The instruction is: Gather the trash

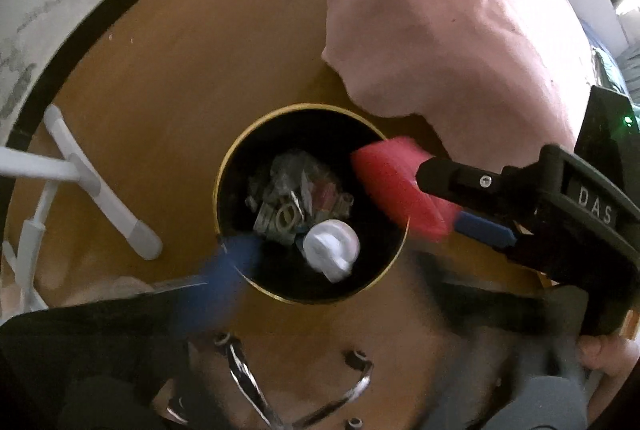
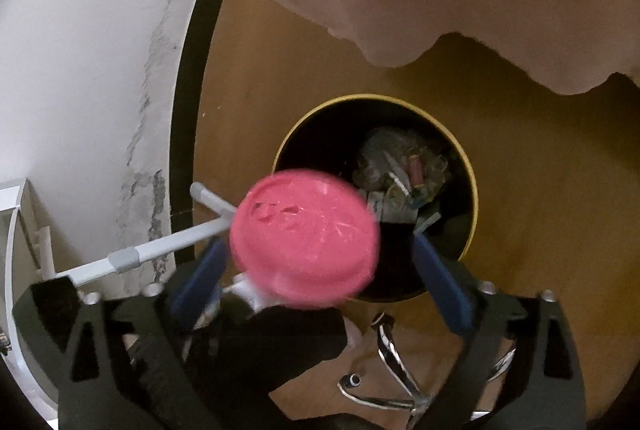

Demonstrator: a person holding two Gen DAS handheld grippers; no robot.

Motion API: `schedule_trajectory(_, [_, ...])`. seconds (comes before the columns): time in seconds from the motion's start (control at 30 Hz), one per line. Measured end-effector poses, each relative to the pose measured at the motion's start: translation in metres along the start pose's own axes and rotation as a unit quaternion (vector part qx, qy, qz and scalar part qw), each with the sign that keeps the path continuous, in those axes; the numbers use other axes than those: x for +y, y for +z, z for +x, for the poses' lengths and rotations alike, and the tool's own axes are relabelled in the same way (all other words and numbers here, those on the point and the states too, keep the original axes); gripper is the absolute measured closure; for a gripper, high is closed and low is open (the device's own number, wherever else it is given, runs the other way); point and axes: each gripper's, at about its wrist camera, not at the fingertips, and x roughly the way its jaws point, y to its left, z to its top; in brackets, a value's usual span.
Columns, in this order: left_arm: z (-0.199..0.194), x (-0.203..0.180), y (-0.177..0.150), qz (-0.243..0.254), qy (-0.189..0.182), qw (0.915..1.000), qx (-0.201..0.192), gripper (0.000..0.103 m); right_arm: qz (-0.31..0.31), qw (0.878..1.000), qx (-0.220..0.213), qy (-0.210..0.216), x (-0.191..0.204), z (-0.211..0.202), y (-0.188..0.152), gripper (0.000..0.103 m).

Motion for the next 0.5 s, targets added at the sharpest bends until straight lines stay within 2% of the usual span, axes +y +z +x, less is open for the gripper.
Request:
schedule_trajectory(0.13, [-0.003, -0.016, -0.003, 0.045, 0.019, 0.9988, 0.001, 0.007, -0.008, 0.998, -0.037, -0.043, -0.004, -0.019, 0.003, 0.009])
schedule_trajectory(0.17, [-0.008, -0.02, -0.004, 0.052, 0.022, 0.9984, -0.006, 0.007, -0.013, 0.996, -0.058, -0.067, -0.003, -0.03, 0.005, 0.009])
schedule_trajectory(0.23, [-0.025, -0.029, -0.008, 0.059, 0.024, 0.9977, -0.023, 0.007, -0.021, 0.987, -0.102, -0.125, 0.003, -0.054, 0.008, 0.009])
schedule_trajectory(0.27, [-0.039, -0.037, -0.011, 0.065, 0.027, 0.9969, -0.036, 0.007, -0.023, 0.978, -0.141, -0.153, 0.007, -0.073, 0.007, 0.009])
schedule_trajectory(0.33, [-0.083, -0.055, -0.017, 0.09, 0.036, 0.9931, -0.067, 0.007, -0.029, 0.954, -0.238, -0.181, 0.016, -0.117, 0.0, 0.009])
schedule_trajectory(0.37, [-0.101, -0.059, -0.021, 0.099, 0.033, 0.9908, -0.086, 0.007, -0.038, 0.929, -0.315, -0.191, 0.028, -0.152, -0.013, 0.009])
schedule_trajectory(0.4, [-0.133, -0.065, -0.03, 0.11, 0.027, 0.9856, -0.126, 0.007, -0.047, 0.911, -0.364, -0.189, 0.039, -0.174, -0.025, 0.009])
schedule_trajectory(0.43, [-0.161, -0.068, -0.038, 0.116, 0.02, 0.9797, -0.162, 0.007, -0.062, 0.888, -0.421, -0.176, 0.056, -0.2, -0.042, 0.009])
schedule_trajectory(0.5, [-0.23, -0.07, -0.06, 0.127, -0.006, 0.9624, -0.24, 0.007, -0.097, 0.856, -0.487, -0.141, 0.086, -0.231, -0.074, 0.007])
